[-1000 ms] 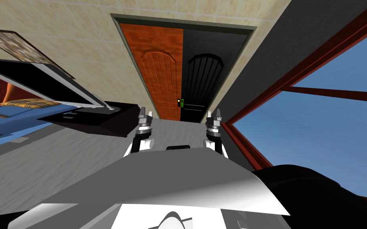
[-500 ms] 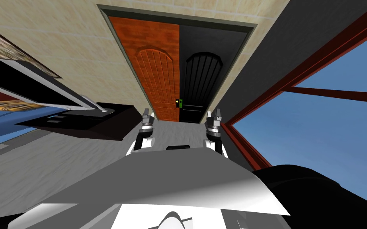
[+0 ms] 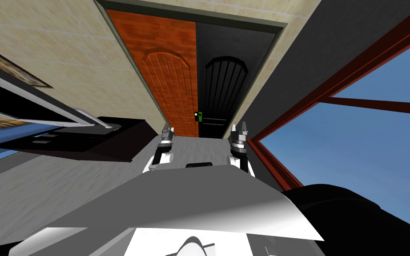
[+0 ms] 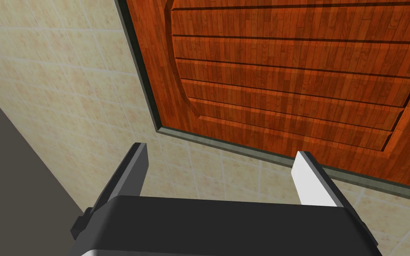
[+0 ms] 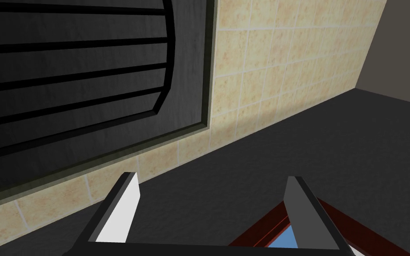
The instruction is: Pull the door open
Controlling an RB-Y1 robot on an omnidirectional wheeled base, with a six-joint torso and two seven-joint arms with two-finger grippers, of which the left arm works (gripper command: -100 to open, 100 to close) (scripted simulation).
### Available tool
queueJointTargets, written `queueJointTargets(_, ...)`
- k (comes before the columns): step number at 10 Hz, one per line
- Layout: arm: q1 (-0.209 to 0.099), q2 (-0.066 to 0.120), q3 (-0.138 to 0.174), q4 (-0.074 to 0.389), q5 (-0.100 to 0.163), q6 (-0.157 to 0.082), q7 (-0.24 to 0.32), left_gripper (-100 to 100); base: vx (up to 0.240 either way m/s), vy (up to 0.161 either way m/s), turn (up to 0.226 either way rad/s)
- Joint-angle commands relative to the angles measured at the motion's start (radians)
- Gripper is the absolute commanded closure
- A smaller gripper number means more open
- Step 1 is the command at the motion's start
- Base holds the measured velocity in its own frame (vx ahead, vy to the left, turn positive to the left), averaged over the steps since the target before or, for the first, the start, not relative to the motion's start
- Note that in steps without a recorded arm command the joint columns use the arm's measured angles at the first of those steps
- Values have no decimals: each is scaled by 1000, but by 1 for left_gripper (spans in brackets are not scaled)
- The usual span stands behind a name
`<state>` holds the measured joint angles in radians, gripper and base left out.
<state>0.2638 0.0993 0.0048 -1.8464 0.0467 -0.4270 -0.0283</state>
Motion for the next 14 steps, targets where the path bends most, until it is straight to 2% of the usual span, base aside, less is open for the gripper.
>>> queueJointTargets(1, -24, 6, 4, 45, 3, 3, 5, -100, 103, -26, -54)
queueJointTargets(14, -190, 60, 37, 366, 31, 36, 54, -100, 103, -29, -56)
